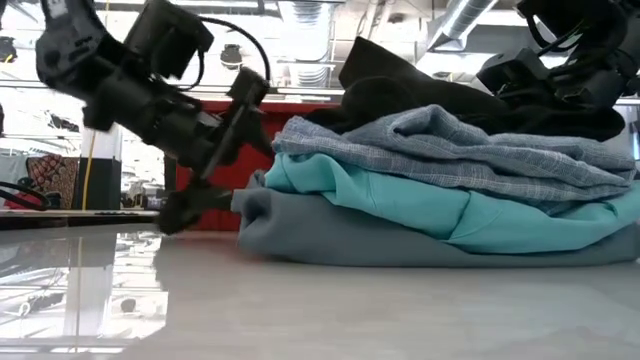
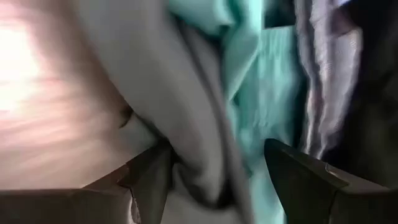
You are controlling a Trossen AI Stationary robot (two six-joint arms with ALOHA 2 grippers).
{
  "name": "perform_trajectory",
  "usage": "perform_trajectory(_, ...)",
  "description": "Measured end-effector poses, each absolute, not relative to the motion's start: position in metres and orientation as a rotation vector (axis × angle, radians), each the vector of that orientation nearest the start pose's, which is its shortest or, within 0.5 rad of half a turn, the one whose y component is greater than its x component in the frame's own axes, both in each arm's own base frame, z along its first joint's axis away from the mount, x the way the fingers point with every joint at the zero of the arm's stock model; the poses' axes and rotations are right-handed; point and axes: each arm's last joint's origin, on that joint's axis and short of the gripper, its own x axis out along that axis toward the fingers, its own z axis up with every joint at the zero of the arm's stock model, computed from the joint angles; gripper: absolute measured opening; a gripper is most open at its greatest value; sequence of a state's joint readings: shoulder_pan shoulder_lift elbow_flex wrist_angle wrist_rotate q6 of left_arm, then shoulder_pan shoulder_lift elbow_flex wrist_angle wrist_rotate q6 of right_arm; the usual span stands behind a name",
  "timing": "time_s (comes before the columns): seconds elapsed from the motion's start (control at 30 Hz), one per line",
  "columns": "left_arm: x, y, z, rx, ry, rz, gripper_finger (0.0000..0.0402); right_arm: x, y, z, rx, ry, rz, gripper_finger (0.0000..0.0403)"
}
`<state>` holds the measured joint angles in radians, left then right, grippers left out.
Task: Fold Laundry from Bin
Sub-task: Put the stacked folded clothes into the red bin
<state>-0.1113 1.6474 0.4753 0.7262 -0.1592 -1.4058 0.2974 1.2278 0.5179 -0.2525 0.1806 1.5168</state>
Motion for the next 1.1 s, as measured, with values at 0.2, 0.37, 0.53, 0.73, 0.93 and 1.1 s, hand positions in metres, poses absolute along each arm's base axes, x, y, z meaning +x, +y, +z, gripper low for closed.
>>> perform_trajectory(0.2,0.297,-0.027,0.102,-1.381,0.254,0.281,0.0243,0.203,0.057,0.159,1.165,0.802,-0.597,0.031)
perform_trajectory(0.37,0.329,-0.03,0.111,-1.333,0.239,0.215,0.0242,0.204,0.057,0.158,1.143,0.808,-0.585,0.031)
perform_trajectory(0.53,0.361,-0.028,0.123,-1.221,0.441,0.237,0.0218,0.205,0.058,0.159,1.129,0.81,-0.549,0.0289)
perform_trajectory(0.73,0.381,-0.026,0.14,-1.101,0.494,0.295,0.0119,0.218,0.066,0.144,1.14,0.874,-0.49,0.0177)
perform_trajectory(0.93,0.391,-0.023,0.117,-1.22,0.508,0.28,0.0073,0.232,0.073,0.129,1.147,0.88,-0.417,0.0103)
perform_trajectory(1.1,0.4,-0.028,0.1,-1.316,0.455,0.201,0.0073,0.23,0.073,0.129,1.131,0.899,-0.429,0.0103)
